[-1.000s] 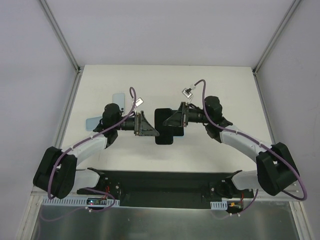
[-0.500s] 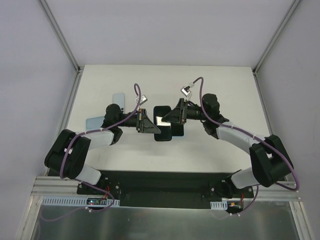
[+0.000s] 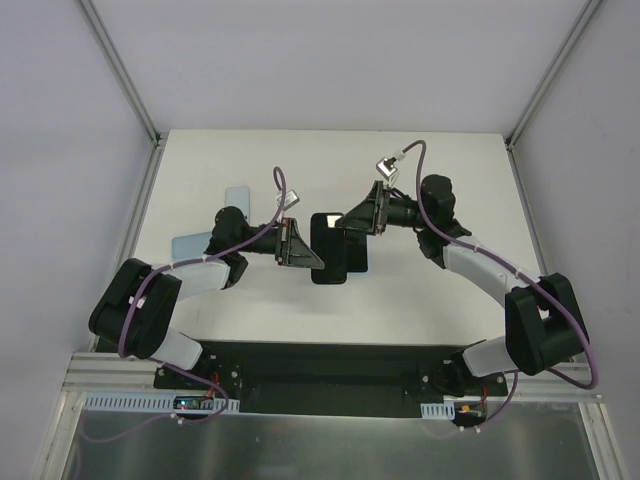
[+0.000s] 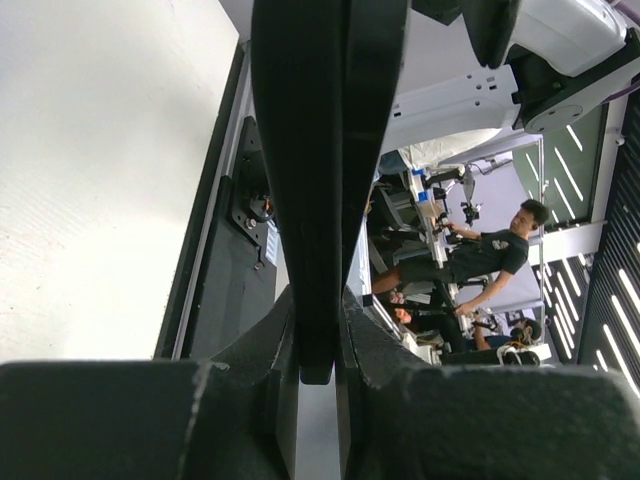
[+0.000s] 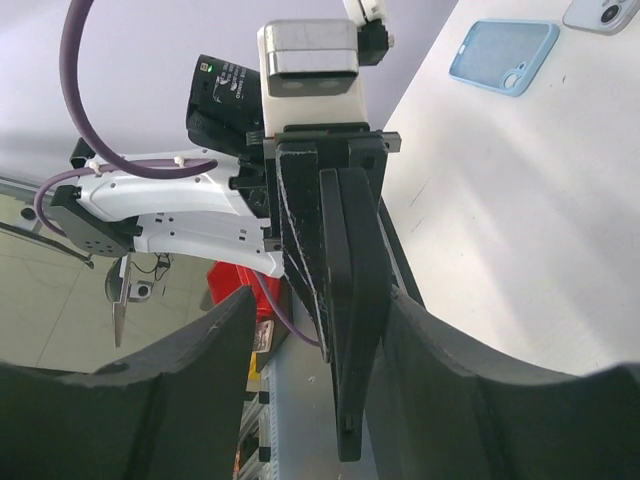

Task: Put the phone into the phone case

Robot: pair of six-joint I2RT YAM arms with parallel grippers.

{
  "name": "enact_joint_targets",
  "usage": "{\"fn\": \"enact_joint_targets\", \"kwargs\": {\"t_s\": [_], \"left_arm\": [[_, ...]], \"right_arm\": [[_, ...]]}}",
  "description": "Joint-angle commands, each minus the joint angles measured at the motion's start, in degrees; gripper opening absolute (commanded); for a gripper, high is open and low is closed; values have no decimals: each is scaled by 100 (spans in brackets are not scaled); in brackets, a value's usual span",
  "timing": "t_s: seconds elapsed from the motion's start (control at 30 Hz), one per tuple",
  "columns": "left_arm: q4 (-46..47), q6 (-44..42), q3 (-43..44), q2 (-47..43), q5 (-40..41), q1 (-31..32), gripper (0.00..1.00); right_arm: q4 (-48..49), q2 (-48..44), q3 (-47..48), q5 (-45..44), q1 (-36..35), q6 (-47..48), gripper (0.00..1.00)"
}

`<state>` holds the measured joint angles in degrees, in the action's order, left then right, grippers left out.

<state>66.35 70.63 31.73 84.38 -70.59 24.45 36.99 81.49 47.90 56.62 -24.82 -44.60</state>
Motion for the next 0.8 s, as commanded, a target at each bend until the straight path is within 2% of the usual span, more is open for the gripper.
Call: {"fn": "enact_joint_targets", "kwargs": {"t_s": [0.0, 0.03, 0.17, 0.2, 0.3, 0.33, 0.47, 0.6, 0.67, 0.7, 0.73, 0.77], "left_arm": [[-761, -697, 185, -299, -403, 87, 0], [-1207, -830, 228, -343, -386, 95, 0], [-1939, -1314, 352, -571, -359, 95, 0], [-2054, -1454, 369, -580, -342, 95, 0], [-2301, -1613, 440, -572, -359, 95, 0], [-2328, -1640, 440, -572, -333, 95, 0], [-2381, -1667, 413, -598, -298, 95, 0], [-2687, -1842, 431, -703, -289, 95, 0], [-2802, -1904, 440, -774, -306, 95, 0], [-2864, -1982, 457, -791, -324, 95, 0], [-3038, -2044, 466, -844, -333, 95, 0], [-3144, -2114, 457, -870, -342, 95, 0]], "right_arm": [[458, -160, 430, 209, 170, -66, 53], [458, -160, 439, 209, 179, -66, 51], [458, -221, 448, 235, 223, -40, 40], [458, -256, 440, 244, 223, -23, 37], [458, -309, 396, 279, 232, 56, 20], [458, -318, 387, 279, 241, 83, 12], [458, -380, 343, 376, 232, 179, 1], [265, -441, 369, 499, 232, 399, 1], [247, -485, 360, 561, 232, 391, 15], [203, -494, 395, 543, 241, 356, 25], [194, -485, 413, 508, 232, 190, 41], [194, -459, 439, 490, 232, 119, 47]]}}
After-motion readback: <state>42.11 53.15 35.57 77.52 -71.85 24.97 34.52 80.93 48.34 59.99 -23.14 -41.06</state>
